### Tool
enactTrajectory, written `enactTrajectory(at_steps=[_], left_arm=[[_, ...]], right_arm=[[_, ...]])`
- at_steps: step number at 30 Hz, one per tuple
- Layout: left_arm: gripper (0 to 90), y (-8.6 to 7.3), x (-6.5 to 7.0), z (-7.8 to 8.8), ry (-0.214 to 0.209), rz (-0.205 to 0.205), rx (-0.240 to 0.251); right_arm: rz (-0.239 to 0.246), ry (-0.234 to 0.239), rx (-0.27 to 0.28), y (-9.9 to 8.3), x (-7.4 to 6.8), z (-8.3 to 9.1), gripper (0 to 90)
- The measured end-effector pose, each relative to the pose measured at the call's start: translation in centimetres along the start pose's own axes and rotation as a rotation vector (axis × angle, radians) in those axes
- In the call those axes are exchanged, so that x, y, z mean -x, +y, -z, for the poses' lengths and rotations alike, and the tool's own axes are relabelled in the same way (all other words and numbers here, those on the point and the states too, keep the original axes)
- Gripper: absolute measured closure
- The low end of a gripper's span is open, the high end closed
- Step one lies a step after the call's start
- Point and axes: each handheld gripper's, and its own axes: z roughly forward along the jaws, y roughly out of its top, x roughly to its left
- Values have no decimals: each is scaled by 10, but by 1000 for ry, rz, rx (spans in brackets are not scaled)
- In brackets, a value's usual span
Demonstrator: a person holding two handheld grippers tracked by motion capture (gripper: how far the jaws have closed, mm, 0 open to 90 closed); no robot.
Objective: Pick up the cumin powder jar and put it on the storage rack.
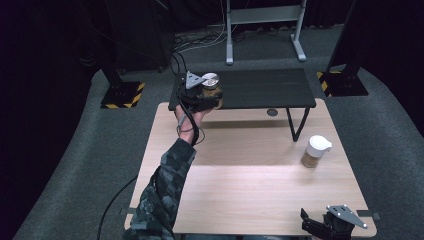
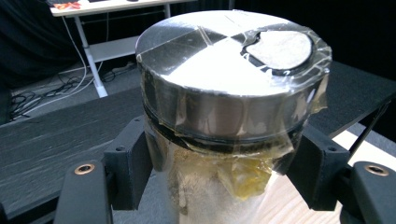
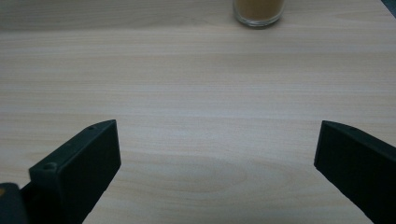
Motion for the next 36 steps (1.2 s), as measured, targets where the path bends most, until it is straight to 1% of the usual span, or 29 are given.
enactTrajectory(at_steps=[2,3,12,15,24,29,31,36], left_arm=[[306,3,1,-4,-1,-6,-8],[306,4,1,-6,-2,-2,-9],[306,18,8,-24,-11,-28,-39],[306,22,10,-30,-14,-27,-49],[306,26,12,-45,-10,-27,-83],[306,27,10,-54,-1,-23,-109],[306,23,4,-54,-16,1,-98],[306,22,2,-55,-22,2,-93]], right_arm=[[-1,0,0,0,1,0,0],[-4,0,0,0,1,0,0],[-20,-4,-9,2,4,2,0],[-15,-5,-2,0,5,2,0],[-20,-2,-7,0,8,2,0],[-17,3,-11,0,9,1,0],[-13,5,-14,1,9,0,0],[-10,7,-11,0,9,0,0]])
